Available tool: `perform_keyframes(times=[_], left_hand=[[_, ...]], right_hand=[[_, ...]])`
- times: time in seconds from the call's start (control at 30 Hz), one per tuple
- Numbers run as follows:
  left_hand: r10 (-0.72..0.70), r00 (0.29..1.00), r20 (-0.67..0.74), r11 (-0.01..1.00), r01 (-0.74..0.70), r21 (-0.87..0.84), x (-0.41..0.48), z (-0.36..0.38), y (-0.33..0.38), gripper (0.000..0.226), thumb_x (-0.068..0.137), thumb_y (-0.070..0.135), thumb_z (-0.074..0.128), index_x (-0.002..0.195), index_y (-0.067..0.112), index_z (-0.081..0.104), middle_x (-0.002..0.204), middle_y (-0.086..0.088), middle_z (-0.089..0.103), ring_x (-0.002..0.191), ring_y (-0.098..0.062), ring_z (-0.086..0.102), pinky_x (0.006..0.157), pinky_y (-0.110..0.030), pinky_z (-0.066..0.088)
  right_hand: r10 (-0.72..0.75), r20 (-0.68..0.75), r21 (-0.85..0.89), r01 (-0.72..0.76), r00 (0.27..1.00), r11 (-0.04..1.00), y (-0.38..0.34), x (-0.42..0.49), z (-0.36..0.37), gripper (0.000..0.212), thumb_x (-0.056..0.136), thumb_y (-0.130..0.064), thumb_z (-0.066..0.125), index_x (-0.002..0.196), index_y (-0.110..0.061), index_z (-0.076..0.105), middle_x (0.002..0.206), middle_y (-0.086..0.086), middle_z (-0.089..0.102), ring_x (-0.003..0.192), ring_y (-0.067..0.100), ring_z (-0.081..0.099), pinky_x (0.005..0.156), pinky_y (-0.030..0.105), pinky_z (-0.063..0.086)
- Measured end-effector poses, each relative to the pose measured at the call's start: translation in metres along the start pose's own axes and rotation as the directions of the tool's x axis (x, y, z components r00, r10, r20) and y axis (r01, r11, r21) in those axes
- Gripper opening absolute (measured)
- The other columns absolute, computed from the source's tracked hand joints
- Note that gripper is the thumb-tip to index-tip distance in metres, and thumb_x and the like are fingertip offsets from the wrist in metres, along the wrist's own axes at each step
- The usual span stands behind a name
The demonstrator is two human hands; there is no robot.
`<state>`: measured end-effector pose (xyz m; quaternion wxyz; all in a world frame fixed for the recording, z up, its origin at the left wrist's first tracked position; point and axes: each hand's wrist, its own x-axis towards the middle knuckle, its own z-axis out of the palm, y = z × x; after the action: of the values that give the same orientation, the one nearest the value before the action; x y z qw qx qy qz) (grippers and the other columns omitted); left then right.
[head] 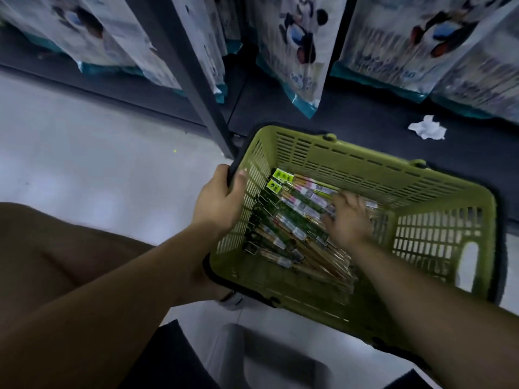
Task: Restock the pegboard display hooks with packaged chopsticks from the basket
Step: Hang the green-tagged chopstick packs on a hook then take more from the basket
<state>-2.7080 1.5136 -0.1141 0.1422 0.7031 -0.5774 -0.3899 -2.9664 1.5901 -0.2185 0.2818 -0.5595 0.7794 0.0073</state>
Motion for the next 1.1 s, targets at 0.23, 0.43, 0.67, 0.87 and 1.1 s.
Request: perform_keyframes(times=[0.23,0.43,0.67,0.87,1.1], left_hand=[[0.003,1.000,-0.016,1.000,-0.004,-0.003,0.003,0.003,0.001,0.037,0.102,0.055,0.047,0.090,0.020,0.045,0.075,-0.004,0.060,0.071,-0.027,0.058,0.063,-0.041,0.046],[0.019,1.000,-0.019,0.999,-0.018,0.028,0.005,0.003,0.000,0.036,0.101,0.055,0.048,0.091,0.020,0.045,0.074,-0.003,0.059,0.071,-0.026,0.059,0.061,-0.038,0.045],[0.028,0.999,-0.020,0.999,-0.027,0.046,0.006,0.004,-0.003,0.039,0.100,0.056,0.048,0.090,0.019,0.043,0.071,-0.002,0.057,0.068,-0.025,0.058,0.058,-0.038,0.043],[0.033,0.999,-0.019,0.998,-0.032,0.052,0.006,0.003,-0.002,0.038,0.101,0.055,0.049,0.094,0.017,0.045,0.073,-0.005,0.059,0.071,-0.029,0.060,0.062,-0.043,0.050],[0.026,1.000,-0.016,0.998,-0.025,0.062,0.007,0.004,-0.001,0.038,0.100,0.055,0.049,0.094,0.018,0.045,0.073,-0.004,0.059,0.068,-0.026,0.059,0.058,-0.039,0.046]], right_hand=[[0.023,0.068,-0.136,-0.014,0.997,0.991,-0.003,0.029,-0.002,0.059,0.097,-0.042,0.063,0.147,-0.014,0.047,0.139,0.015,0.045,0.129,0.036,0.039,0.104,0.043,0.040],[0.012,0.115,-0.161,0.006,0.993,0.987,-0.007,0.034,0.001,0.059,0.097,-0.044,0.064,0.147,-0.020,0.046,0.140,0.013,0.046,0.127,0.037,0.046,0.099,0.041,0.044],[-0.069,-0.004,-0.256,0.066,0.998,0.964,-0.009,0.031,0.000,0.032,0.099,-0.033,0.058,0.126,-0.019,0.067,0.123,0.010,0.058,0.118,0.031,0.047,0.094,0.038,0.042],[-0.053,-0.033,-0.272,0.042,0.998,0.961,-0.011,0.029,0.008,0.032,0.098,-0.027,0.060,0.125,-0.010,0.067,0.132,0.014,0.052,0.121,0.034,0.047,0.101,0.043,0.043],[0.006,-0.089,-0.311,-0.033,0.996,0.950,-0.016,0.031,0.011,0.035,0.099,-0.037,0.056,0.124,-0.015,0.067,0.128,0.012,0.053,0.120,0.033,0.043,0.097,0.042,0.039]])
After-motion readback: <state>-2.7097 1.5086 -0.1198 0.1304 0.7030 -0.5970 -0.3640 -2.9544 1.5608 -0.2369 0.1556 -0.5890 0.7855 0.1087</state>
